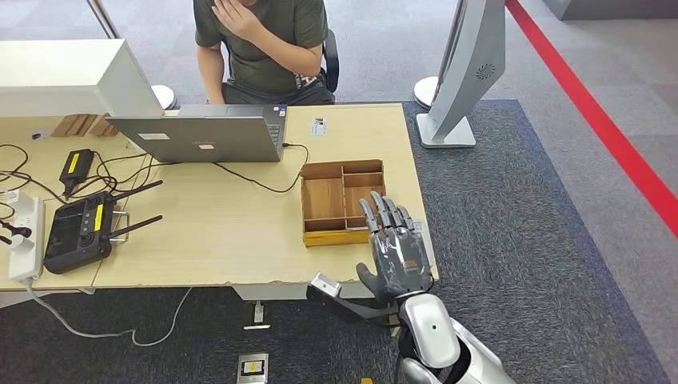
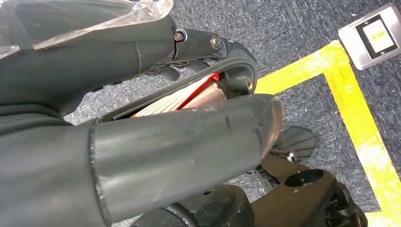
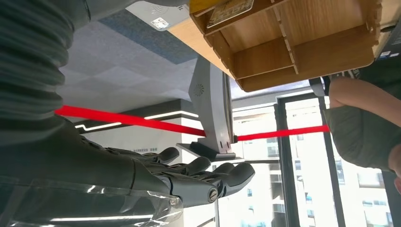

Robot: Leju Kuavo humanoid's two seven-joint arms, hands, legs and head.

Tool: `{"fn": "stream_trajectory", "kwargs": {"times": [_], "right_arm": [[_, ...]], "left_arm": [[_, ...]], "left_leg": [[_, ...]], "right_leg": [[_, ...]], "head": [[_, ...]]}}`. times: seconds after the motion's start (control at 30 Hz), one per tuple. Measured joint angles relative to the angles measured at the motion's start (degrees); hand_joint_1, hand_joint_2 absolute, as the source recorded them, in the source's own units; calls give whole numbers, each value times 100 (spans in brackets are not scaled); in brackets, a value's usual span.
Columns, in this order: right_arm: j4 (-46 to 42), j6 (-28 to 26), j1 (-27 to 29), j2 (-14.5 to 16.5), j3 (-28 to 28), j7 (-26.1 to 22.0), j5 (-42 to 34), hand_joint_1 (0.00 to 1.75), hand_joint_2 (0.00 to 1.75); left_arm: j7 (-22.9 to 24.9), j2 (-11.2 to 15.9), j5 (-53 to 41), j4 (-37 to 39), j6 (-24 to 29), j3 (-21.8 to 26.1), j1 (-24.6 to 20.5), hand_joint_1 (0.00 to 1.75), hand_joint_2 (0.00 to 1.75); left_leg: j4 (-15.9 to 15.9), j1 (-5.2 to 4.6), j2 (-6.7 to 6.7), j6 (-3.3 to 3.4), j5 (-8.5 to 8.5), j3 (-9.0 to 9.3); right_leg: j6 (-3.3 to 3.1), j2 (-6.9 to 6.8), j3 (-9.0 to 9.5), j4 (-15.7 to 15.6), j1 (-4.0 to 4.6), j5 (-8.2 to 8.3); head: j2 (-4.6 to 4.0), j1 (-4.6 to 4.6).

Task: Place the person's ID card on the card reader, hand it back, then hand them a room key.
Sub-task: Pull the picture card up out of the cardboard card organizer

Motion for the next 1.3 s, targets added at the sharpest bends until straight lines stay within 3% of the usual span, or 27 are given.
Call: {"fn": "stream_trajectory", "kwargs": {"times": [0.57,1.3], "right_arm": [[223,441,-232,402,-133,8,-159,0,175],[2311,-176,-1181,1017,-175,-203,-306,0,175]], "left_arm": [[9,0,86,1,-82,0,-1,0,0],[109,13,134,5,-113,-2,-9,0,0]], "left_leg": [[0,0,0,0,0,-1],[0,0,0,0,1,-1]], "right_leg": [[0,0,0,1,0,0],[-1,0,-1,2,0,1]], "head": [[0,1],[0,1]]}}
